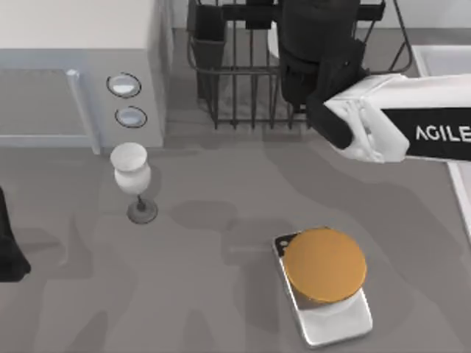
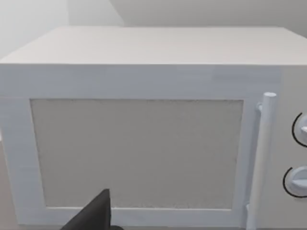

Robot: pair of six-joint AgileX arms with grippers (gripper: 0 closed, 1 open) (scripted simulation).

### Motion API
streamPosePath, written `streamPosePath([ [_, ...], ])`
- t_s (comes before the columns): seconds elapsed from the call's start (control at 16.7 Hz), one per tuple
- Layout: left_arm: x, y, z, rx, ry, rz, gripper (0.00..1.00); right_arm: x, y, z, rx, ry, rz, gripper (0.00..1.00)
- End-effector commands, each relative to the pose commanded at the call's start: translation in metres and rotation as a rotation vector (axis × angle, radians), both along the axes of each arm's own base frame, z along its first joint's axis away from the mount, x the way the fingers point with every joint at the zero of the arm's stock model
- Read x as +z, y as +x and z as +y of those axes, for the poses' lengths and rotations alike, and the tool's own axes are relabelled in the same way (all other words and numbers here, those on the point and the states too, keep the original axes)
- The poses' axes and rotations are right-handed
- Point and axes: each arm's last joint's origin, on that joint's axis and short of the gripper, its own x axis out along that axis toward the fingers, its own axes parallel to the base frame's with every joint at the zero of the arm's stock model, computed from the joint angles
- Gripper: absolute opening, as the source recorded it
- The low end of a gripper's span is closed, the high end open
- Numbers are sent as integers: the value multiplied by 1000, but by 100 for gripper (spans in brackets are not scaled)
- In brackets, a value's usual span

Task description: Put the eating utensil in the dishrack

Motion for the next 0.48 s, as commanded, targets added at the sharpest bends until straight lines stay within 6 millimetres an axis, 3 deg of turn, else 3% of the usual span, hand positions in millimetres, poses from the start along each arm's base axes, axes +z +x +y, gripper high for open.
streamPosePath([
  [0.18,0,0,0,0,0,0,100,0,0,0,0,0,0,98],
  [0.48,0,0,0,0,0,0,100,0,0,0,0,0,0,100],
])
